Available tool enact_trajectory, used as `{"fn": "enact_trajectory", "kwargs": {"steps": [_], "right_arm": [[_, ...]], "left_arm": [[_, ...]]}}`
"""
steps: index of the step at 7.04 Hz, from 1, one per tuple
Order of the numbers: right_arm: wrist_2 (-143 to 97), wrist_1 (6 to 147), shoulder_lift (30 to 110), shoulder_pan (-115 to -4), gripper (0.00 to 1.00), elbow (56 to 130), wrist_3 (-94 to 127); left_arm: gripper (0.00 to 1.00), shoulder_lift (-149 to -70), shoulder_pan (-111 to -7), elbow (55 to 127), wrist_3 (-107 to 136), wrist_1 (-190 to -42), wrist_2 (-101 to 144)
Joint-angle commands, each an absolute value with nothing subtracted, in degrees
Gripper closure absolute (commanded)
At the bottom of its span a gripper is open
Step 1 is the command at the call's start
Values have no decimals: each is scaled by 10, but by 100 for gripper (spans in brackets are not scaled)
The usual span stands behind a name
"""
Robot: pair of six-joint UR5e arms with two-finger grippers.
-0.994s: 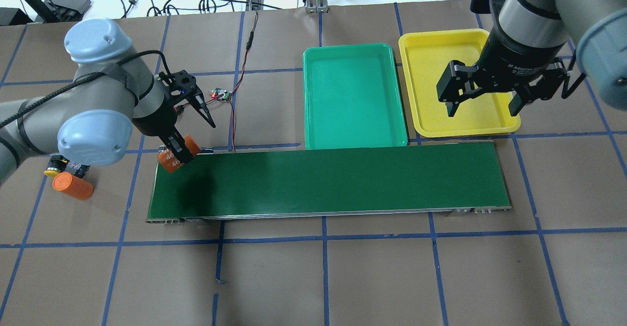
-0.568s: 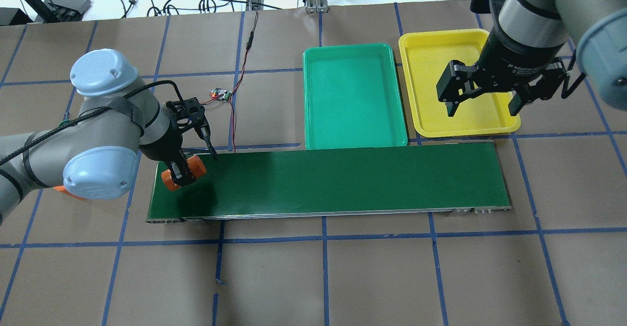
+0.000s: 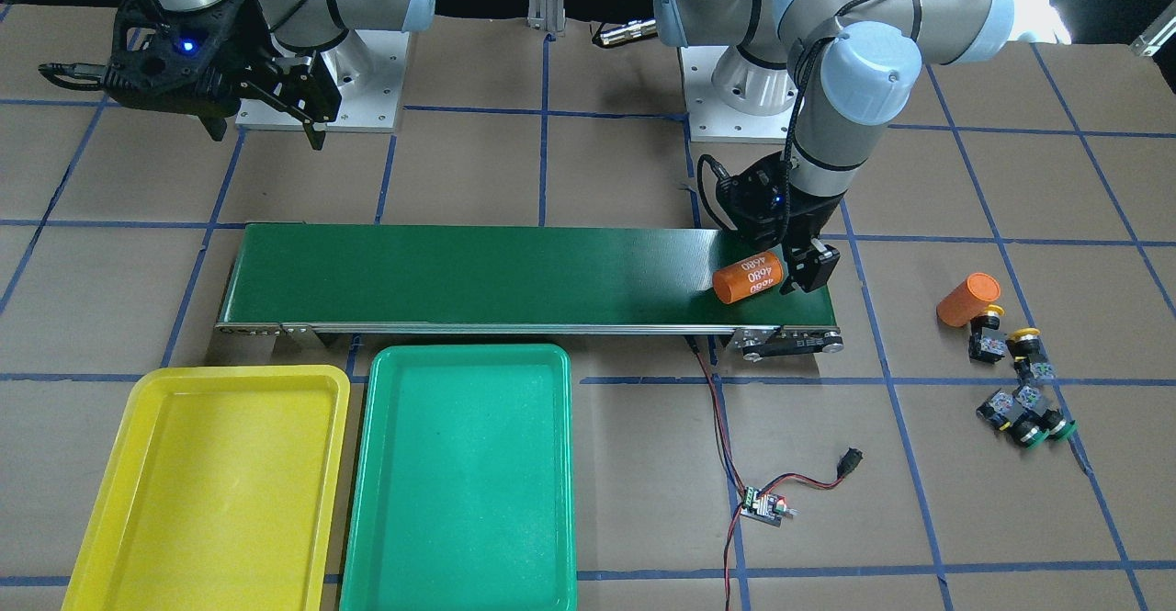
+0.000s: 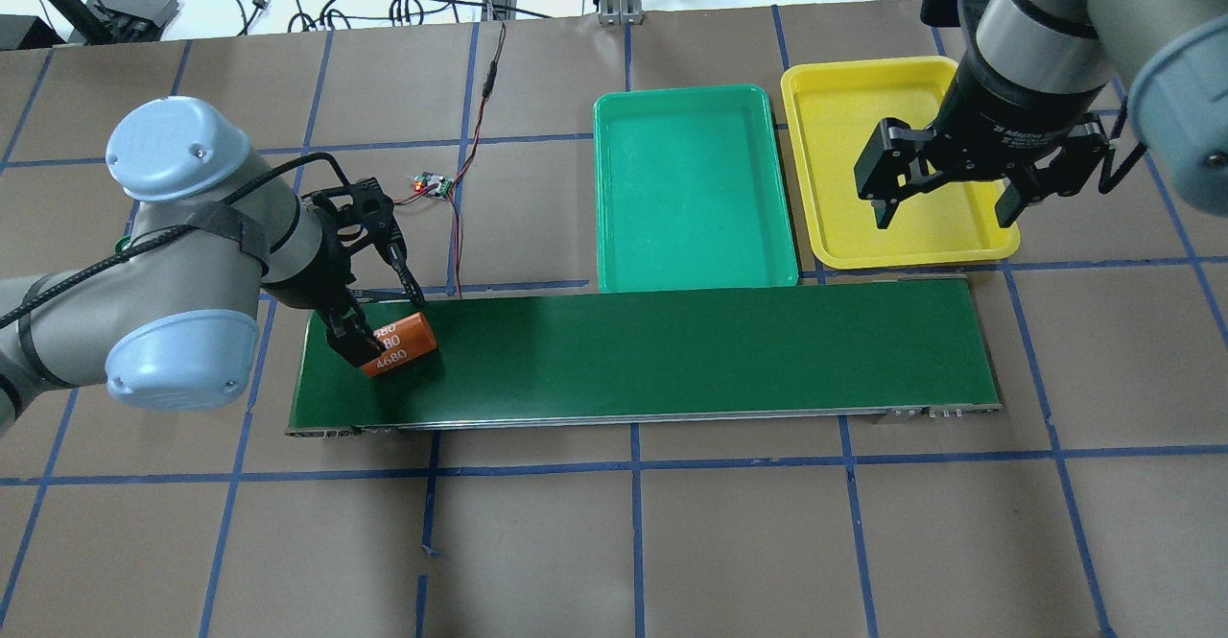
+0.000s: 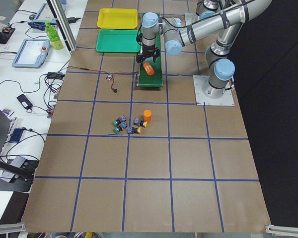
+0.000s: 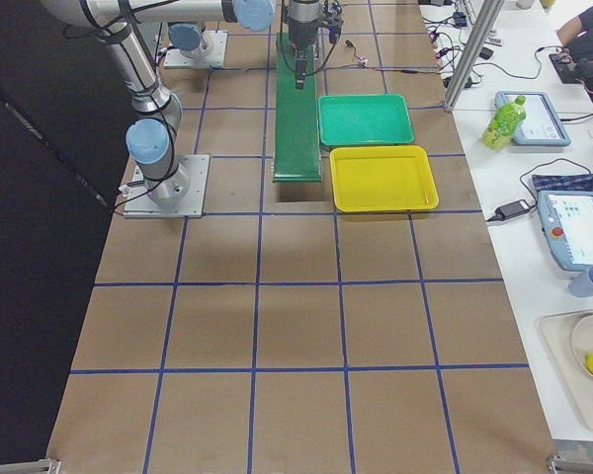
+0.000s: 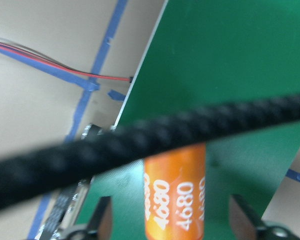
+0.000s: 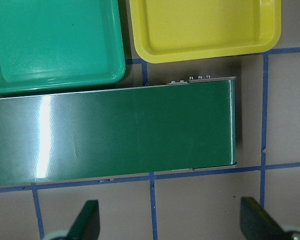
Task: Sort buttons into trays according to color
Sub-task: 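Move the left gripper back and grasp a green-capped button switch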
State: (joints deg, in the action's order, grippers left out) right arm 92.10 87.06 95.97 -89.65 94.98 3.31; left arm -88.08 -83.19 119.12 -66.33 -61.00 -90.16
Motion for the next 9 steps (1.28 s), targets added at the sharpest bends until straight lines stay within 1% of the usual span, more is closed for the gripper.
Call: {"fn": "enact_trajectory", "kwargs": {"steps": [1,2,3,4,6,7,8,9], "right_arm": [[919,872,961,-896,0,949,33],[917,871,961,-897,0,950,34],[910,873,962,-897,0,950,35],[902,873,961,-896,0,950,36],[903,871,959,-897,0,950,35],[903,872,959,-896,0,950,35],[903,870,959,-896,0,950,35],[904,870,958,-896,0,950,36]], "left_arm": [[0,-898,-711,1166,-627,-626,-910],[0,-924,-630,1143,-617,-625,-909],[0,-952,-574,1117,-615,-625,-911],[0,-994,-544,1088,-607,-621,-909],[0,-1117,-538,955,-515,-621,-905],[0,-1174,-539,906,-520,-620,-901],[0,-1205,-539,887,-579,-618,-901],[0,-1219,-539,893,-675,-609,-901]]}}
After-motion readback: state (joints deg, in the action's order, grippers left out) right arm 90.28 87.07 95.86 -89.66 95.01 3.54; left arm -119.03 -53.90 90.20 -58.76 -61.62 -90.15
